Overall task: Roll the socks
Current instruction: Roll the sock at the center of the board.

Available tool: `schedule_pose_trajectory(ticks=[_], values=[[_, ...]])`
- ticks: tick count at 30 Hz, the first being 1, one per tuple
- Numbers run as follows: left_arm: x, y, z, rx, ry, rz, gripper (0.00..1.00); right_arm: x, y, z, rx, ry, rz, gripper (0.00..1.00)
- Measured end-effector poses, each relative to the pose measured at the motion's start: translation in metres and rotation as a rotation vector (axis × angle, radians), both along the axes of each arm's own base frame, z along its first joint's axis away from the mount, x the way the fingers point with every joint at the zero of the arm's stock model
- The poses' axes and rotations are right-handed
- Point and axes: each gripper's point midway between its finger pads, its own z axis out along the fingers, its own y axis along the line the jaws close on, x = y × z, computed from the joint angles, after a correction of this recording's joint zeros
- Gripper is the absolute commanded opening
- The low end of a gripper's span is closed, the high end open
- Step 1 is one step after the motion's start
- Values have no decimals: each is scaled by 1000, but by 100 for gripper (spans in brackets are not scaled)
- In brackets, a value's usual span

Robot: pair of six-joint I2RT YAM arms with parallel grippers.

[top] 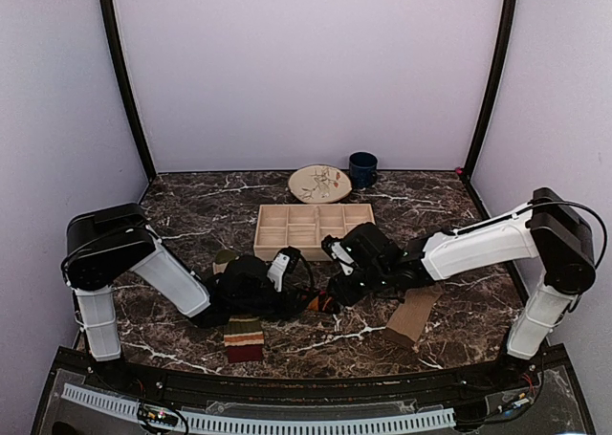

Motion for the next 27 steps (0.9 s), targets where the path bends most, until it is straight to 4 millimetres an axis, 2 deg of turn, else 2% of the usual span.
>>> schedule_pose_trajectory(ticks=[5, 13, 19, 22, 27], values=[[1, -1, 0, -3, 6, -7, 0, -4, -2, 1, -64, -90, 1, 49], [3, -2, 0, -11, 14, -16, 0, -27, 3, 31, -119, -296, 51, 54], [3, -2, -1, -12, 18, -21, 0, -45, 11, 35, -170, -387, 123, 59], [3, -3, 0, -13, 20, -24, 0, -53, 14, 29, -216, -425, 162, 62], [3, -3, -1, -13, 25, -29, 0, -65, 14, -7, -372, -474, 243, 65]])
